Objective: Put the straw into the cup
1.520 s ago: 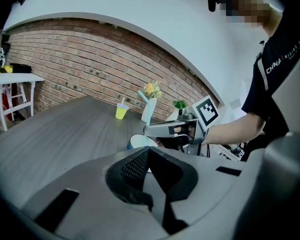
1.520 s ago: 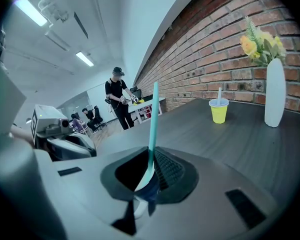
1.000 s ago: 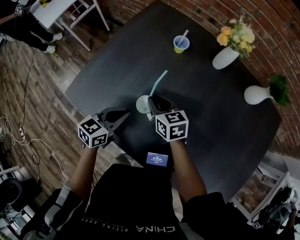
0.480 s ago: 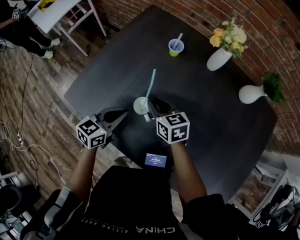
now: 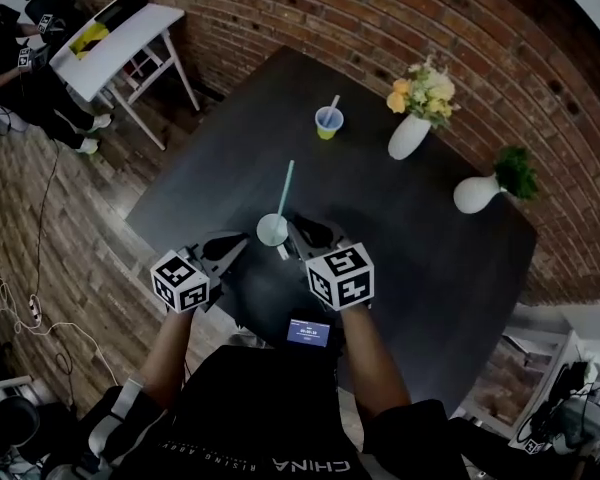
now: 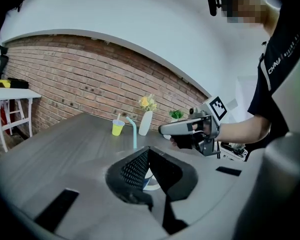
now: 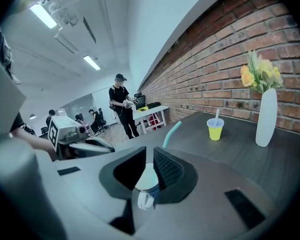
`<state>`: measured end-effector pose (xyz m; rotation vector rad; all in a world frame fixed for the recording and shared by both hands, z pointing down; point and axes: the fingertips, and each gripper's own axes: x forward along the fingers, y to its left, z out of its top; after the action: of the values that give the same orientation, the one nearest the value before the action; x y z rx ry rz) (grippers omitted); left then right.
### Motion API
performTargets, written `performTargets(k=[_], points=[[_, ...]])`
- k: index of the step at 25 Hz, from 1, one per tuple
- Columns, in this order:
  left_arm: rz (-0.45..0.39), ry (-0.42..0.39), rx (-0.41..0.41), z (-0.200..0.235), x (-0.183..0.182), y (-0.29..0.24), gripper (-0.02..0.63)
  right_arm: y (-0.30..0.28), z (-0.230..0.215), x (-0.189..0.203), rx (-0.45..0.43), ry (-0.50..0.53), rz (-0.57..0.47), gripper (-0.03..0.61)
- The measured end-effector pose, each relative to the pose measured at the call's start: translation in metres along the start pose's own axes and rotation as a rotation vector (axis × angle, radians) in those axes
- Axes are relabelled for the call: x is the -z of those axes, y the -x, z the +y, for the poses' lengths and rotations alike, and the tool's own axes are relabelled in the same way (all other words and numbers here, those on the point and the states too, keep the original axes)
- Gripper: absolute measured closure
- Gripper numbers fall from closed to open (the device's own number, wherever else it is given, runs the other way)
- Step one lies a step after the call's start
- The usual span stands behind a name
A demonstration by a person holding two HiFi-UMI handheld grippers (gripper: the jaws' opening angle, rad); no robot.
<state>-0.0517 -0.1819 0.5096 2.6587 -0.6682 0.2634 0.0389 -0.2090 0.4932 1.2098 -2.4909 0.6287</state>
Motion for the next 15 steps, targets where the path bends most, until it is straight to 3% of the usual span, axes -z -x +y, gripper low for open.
performTargets(k=[2, 3, 15], points=[[-0.004, -0.009, 0.014, -0.004, -0.004, -0.002, 0.611, 0.010, 0.004, -0.008, -0.005, 0.020, -0.012, 0.528], [-0.005, -0.015, 0.022, -0.006, -0.006, -0.003, 0.611, 0.015, 0.007, -0.012, -0.006, 0.029, -0.020, 0.571], [-0.009, -0.048, 0.088, -0.030, -0.017, -0.006, 0.611, 0.036, 0.023, -0.009, -0.019, 0.037, -0.029, 0.574]])
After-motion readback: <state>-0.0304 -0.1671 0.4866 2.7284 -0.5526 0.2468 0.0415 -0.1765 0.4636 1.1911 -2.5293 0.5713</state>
